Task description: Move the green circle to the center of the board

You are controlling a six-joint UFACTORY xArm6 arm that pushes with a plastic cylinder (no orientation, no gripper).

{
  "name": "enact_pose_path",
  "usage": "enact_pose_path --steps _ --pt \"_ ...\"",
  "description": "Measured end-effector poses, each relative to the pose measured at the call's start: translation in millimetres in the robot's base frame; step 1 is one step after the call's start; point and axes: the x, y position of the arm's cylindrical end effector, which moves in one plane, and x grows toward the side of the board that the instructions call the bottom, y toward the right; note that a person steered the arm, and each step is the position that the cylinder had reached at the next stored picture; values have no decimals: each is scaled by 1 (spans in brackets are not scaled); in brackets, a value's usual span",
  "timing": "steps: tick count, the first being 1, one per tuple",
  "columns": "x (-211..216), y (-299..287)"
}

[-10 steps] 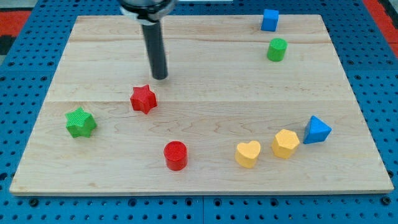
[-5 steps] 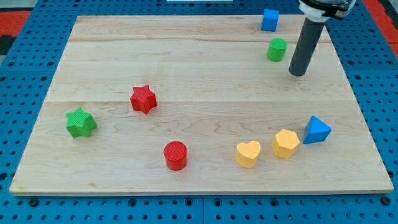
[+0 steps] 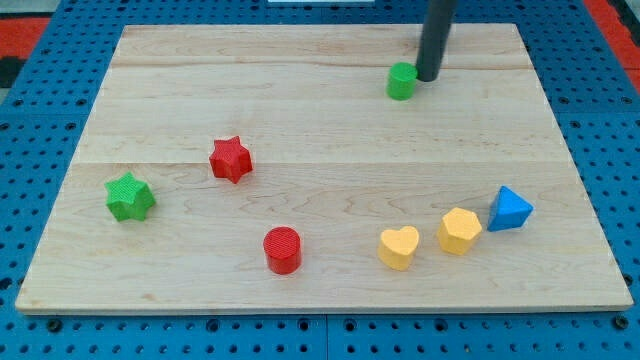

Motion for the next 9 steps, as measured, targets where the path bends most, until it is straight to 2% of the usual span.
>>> enact_pose_path --steps 3,7,9 --pt "13 -69" --pt "29 -120" --pt "29 -128"
